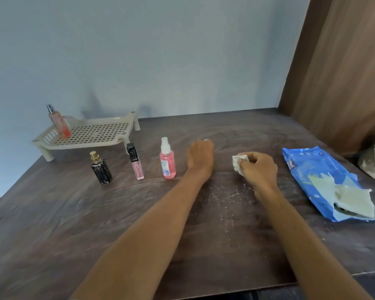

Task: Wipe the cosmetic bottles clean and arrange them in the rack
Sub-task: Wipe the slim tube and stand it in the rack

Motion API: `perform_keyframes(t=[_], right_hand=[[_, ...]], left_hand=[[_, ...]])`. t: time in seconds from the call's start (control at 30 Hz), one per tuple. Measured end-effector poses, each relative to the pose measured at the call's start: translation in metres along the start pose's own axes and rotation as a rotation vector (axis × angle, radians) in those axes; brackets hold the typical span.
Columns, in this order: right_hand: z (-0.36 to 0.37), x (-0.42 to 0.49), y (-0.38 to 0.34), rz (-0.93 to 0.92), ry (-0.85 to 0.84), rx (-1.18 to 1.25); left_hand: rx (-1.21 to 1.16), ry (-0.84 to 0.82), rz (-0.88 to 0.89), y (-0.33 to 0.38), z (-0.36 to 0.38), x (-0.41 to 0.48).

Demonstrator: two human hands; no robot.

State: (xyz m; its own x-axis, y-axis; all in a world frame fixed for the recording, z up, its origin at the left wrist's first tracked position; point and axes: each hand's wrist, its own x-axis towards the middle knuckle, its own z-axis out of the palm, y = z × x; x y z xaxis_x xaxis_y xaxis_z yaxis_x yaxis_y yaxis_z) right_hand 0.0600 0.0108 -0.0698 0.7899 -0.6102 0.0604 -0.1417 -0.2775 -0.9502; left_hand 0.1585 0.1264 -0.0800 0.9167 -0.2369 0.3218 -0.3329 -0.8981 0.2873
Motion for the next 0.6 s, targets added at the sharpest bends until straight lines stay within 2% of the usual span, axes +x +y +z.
perform_keyframes(t=[0.17,0.27,0.33,0.4,0.47,0.6], right_hand=[[-0.013,-0.005,0.01,0.01,-0.001,0.094],[-0.02,-0.01,0.007,0.002,0.03,0.168],[-0.023,-0.016,0.0,-0.061,0.076,0.212],[-0.023,-0.028,-0.014,-0.15,0.163,0.253],[-0.021,-0.046,-0.029,-0.251,0.205,0.259],[-0.002,-0.089,-0.041,-0.423,0.083,0.205]], left_hand=[[-0.093,0.001,0.016,0.009,-0.012,-0.004],[-0.435,0.015,-0.042,0.022,-0.037,-0.029],[-0.796,-0.077,-0.122,0.028,-0.057,-0.055],[-1.021,-0.158,-0.186,0.029,-0.071,-0.08],[-1.15,-0.163,-0.204,0.026,-0.078,-0.101],[-1.238,-0.084,-0.202,0.012,-0.081,-0.127]])
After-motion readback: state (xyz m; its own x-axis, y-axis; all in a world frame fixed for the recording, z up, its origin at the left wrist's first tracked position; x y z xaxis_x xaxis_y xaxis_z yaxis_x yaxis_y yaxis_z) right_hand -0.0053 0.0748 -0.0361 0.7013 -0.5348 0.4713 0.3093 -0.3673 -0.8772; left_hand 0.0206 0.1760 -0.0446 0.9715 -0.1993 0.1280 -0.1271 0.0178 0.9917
